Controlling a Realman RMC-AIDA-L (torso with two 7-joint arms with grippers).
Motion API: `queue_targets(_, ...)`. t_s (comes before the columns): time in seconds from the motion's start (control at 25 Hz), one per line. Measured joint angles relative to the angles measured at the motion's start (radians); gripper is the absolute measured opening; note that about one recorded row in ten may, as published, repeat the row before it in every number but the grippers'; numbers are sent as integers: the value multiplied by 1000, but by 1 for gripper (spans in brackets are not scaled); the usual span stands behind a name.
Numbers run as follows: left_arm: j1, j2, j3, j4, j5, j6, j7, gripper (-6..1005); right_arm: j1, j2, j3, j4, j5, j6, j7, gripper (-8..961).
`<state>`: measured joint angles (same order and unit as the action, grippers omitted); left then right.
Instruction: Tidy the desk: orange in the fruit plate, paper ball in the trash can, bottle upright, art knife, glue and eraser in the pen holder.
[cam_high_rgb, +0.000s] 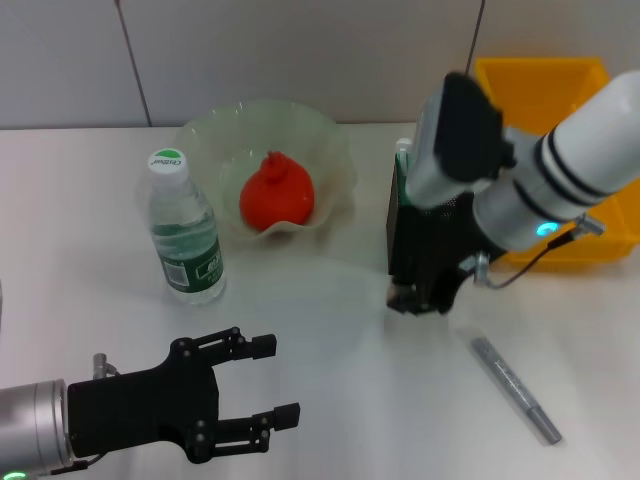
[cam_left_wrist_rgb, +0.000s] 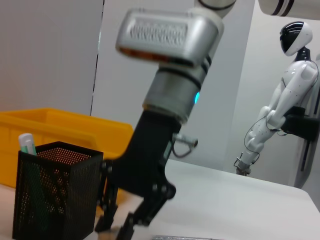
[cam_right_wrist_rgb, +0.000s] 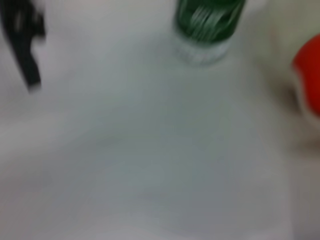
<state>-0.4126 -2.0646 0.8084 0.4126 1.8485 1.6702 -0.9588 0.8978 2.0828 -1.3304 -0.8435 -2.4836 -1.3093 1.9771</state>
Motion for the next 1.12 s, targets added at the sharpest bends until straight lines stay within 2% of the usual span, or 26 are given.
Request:
queue_targets(0.12, 1, 0, 0, 0, 0, 1, 0, 798, -62, -3, 144, -200, 86, -110, 49, 260)
queue_targets(0.16, 2, 0, 0, 0, 0, 1, 0, 798, -62, -3, 144, -200, 86, -110, 49, 260)
queue_targets(0.2, 2, 0, 1, 0, 0, 1, 0, 798, -77, -4, 210, -264, 115, -151, 67, 260)
queue_targets(0.24, 2, 0, 1, 0, 0, 1, 0, 798, -77, -4, 210, -264, 115, -151, 67, 260)
queue_targets(0.28, 3, 0, 2, 0, 0, 2, 0, 798, -82, -6, 286, -317, 127, -188, 98, 260)
queue_targets(0.36, 3, 0, 3, 0, 0, 3, 0, 798, -83, -8, 309, -331, 128, -196, 113, 260)
queue_targets(0.44, 3, 1, 2, 0, 0, 7, 0, 798, -81, -19, 359, -353, 123, -202, 157, 260)
queue_targets(0.48, 3, 1, 1, 2, 0, 12, -1, 798, -76, -34, 387, -347, 111, -198, 183, 260)
queue_targets(0.72, 3, 2, 0, 4, 1, 17, -2, 798, -51, -48, 396, -290, 38, -153, 219, 259)
queue_targets(0.88, 3, 3, 0, 4, 3, 17, -3, 798, -27, -34, 385, -232, -25, -91, 230, 259)
queue_targets(1.12, 3, 3, 0, 2, 4, 17, -3, 798, -14, -33, 364, -203, -36, -68, 235, 259)
